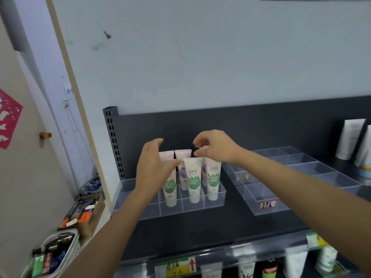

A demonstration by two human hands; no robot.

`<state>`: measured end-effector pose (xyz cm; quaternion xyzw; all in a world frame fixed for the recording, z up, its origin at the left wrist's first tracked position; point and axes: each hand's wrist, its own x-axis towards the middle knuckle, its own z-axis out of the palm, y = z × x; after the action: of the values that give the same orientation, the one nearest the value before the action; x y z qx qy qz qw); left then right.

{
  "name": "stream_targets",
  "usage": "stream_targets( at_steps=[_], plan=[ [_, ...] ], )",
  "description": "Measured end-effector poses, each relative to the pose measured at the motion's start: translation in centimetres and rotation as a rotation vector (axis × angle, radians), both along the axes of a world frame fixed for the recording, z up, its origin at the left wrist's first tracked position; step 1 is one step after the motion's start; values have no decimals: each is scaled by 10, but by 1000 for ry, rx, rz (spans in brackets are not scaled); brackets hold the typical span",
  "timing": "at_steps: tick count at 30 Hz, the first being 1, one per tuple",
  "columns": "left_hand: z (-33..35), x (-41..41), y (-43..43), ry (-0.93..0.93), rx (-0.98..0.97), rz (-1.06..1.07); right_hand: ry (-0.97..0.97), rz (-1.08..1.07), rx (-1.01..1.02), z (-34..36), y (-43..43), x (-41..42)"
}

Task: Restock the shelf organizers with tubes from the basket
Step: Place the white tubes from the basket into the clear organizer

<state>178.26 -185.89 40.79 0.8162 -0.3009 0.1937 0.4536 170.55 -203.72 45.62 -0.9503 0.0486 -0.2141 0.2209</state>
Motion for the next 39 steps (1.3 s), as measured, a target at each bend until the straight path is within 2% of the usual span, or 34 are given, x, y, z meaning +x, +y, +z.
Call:
stream_targets(
  at_steps=[6,11,18,29,35,39],
  plan=[
    [12,-52,-43,-256,82,-207,-148,-103,98,7,-20,-57],
    [3,-102,-102,-343,80,-448,-197,-313,167,-16,-68,-142],
    [-30,-196,-192,-331,222,-808,-103,-597,249,-73,-139,-277],
    [-123,-351,-312,-192,515,-1188,125,-990,469,-191,-208,-478],
    [-189,-419,-361,-83,712,-1290,257,-1186,611,-258,-221,-571],
    [-238,-448,-389,17,826,-1267,352,-1262,681,-305,-225,-613]
  ],
)
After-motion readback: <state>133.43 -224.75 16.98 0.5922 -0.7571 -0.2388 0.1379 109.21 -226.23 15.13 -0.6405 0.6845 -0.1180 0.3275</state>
